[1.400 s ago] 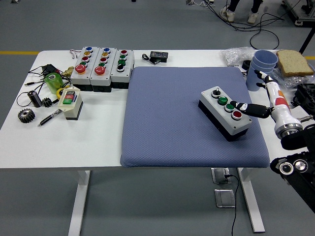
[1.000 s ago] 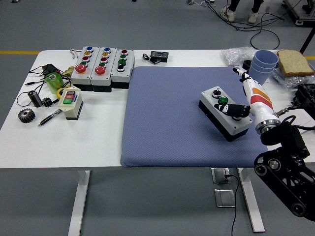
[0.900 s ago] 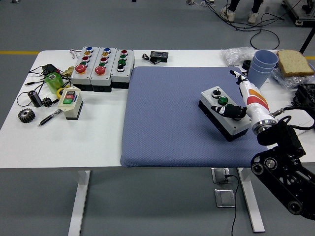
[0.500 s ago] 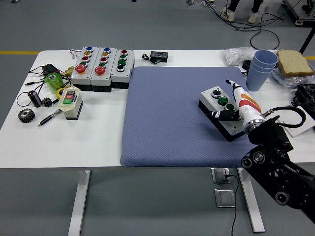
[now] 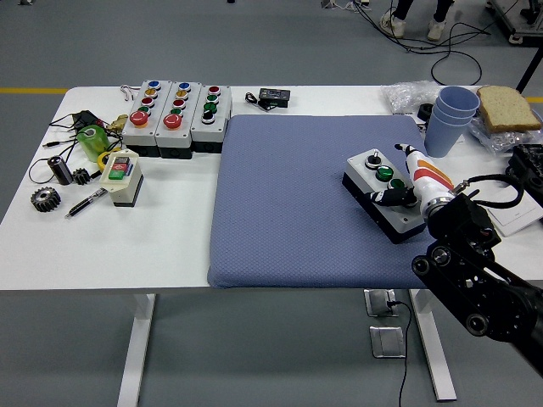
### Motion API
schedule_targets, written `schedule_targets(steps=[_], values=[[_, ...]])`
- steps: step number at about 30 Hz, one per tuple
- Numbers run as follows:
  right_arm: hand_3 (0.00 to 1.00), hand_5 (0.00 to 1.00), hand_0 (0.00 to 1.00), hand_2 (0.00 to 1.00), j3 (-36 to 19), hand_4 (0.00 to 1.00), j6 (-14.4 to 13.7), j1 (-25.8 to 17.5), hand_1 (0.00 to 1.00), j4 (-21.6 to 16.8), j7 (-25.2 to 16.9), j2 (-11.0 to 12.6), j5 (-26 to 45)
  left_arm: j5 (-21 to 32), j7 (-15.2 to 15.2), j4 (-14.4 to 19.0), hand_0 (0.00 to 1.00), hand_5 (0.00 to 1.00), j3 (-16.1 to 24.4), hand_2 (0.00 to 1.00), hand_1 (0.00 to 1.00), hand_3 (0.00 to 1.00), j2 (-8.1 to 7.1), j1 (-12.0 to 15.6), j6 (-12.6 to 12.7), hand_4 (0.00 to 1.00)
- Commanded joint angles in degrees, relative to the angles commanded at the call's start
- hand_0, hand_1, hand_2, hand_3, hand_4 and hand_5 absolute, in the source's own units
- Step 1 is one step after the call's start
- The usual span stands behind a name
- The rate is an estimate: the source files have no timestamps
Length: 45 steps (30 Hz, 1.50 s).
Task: Pick up the button,place it on the desk,press the button,press the button
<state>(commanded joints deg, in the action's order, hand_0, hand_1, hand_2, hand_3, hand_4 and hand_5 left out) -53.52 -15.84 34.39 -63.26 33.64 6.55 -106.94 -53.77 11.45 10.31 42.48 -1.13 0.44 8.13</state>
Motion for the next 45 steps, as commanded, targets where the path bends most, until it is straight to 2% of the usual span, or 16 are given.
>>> schedule_targets(steps=[3, 4, 9, 10, 15, 16, 21, 22, 27, 28, 33, 34, 39, 40, 45], values=[[0.832, 0.236, 0.811, 0.783, -0.2, 0.998, 1.4, 0.1, 0.684, 0.4, 0.7, 0.0, 0.1, -0.2, 0.0, 0.0, 0.66, 0.764, 0.2, 0.78, 0.733, 0.691, 0.03, 0.1, 0.0, 0.442], [0.801, 0.24, 0.722, 0.733, -0.3, 0.998, 2.0, 0.1, 0.611, 0.5, 1.0, 0.0, 0.1, -0.3, 0.1, 0.0, 0.659, 0.757, 0.3, 0.778, 0.731, 0.689, 0.03, 0.1, 0.0, 0.439], [0.801, 0.24, 0.722, 0.733, -0.4, 0.998, 3.7, 0.1, 0.611, 0.8, 2.0, 0.0, 0.3, -0.7, 0.2, 0.0, 0.659, 0.757, 0.6, 0.778, 0.731, 0.689, 0.06, 0.2, 0.0, 0.439], [0.795, 0.249, 0.678, 0.714, -0.4, 0.998, 3.8, 0.1, 0.572, 0.8, 2.1, 0.0, 0.1, -0.8, 0.2, 0.0, 0.659, 0.753, 0.6, 0.778, 0.73, 0.686, 0.07, 0.3, 0.0, 0.435], [0.795, 0.249, 0.678, 0.714, -0.3, 0.998, 4.3, 0.3, 0.572, 1.1, 3.1, 0.1, -1.1, -0.9, 0.2, 0.0, 0.659, 0.753, 0.7, 0.778, 0.73, 0.686, 0.04, 0.3, 0.0, 0.435], [0.759, 0.253, 0.505, 0.643, -0.3, 0.998, 4.4, 0.4, 0.477, 1.2, 3.2, 0.1, -1.2, -1.0, 0.2, 0.0, 0.659, 0.751, 0.7, 0.778, 0.73, 0.685, 0.04, 0.3, 0.0, 0.432], [0.759, 0.253, 0.505, 0.643, 0.2, 0.998, 5.8, 1.0, 0.477, 1.7, 3.3, 0.5, -2.1, -1.2, 0.3, 0.0, 0.659, 0.751, 0.9, 0.778, 0.73, 0.685, 0.05, 0.5, 0.0, 0.432], [0.713, 0.252, 0.376, 0.559, 0.5, 0.998, 6.4, 1.2, 0.384, 1.9, 3.3, 0.6, -2.3, -1.3, 0.3, 0.0, 0.659, 0.754, 1.0, 0.777, 0.73, 0.684, 0.05, 0.5, 0.0, 0.433], [0.713, 0.252, 0.376, 0.559, 2.8, 0.998, 7.9, 2.3, 0.384, 2.8, 3.3, 1.5, -4.2, -1.0, 0.2, 0.0, 0.659, 0.754, 0.6, 0.777, 0.73, 0.684, 0.0, 0.5, 0.0, 0.433], [0.606, 0.253, 0.275, 0.461, 2.9, 0.998, 8.0, 2.4, 0.285, 2.9, 3.3, 1.6, -4.3, -1.0, 0.2, 0.0, 0.659, 0.747, 0.6, 0.777, 0.73, 0.683, -0.01, 0.5, 0.0, 0.428], [0.606, 0.253, 0.275, 0.461, 5.4, 0.998, 9.2, 3.8, 0.285, 3.9, 3.3, 2.6, -5.9, -0.6, 0.1, 0.0, 0.659, 0.747, 0.4, 0.777, 0.73, 0.683, -0.03, 0.4, 0.0, 0.428], [0.554, 0.247, 0.213, 0.426, 5.7, 0.998, 9.3, 3.9, 0.235, 4.0, 3.3, 2.8, -6.1, -0.6, 0.1, 0.0, 0.659, 0.748, 0.4, 0.776, 0.729, 0.682, -0.02, 0.4, 0.1, 0.427], [0.554, 0.247, 0.213, 0.426, 7.2, 0.998, 9.5, 4.9, 0.235, 4.2, 3.3, 3.4, -6.8, -0.4, 0.1, 0.0, 0.659, 0.748, 0.2, 0.776, 0.729, 0.682, -0.06, 0.3, 0.0, 0.427], [0.519, 0.233, 0.152, 0.387, 7.6, 0.974, 9.5, 5.1, 0.188, 4.2, 3.3, 3.5, -7.0, -0.5, 0.1, 0.0, 0.659, 0.747, 0.3, 0.776, 0.729, 0.682, -0.05, 0.2, 0.0, 0.426], [0.519, 0.233, 0.152, 0.387, 8.8, 0.974, 8.2, 5.3, 0.188, 4.3, 3.1, 4.0, -7.4, -0.5, 0.2, 0.0, 0.659, 0.747, 0.3, 0.776, 0.729, 0.682, -0.01, 0.2, 0.0, 0.426]])
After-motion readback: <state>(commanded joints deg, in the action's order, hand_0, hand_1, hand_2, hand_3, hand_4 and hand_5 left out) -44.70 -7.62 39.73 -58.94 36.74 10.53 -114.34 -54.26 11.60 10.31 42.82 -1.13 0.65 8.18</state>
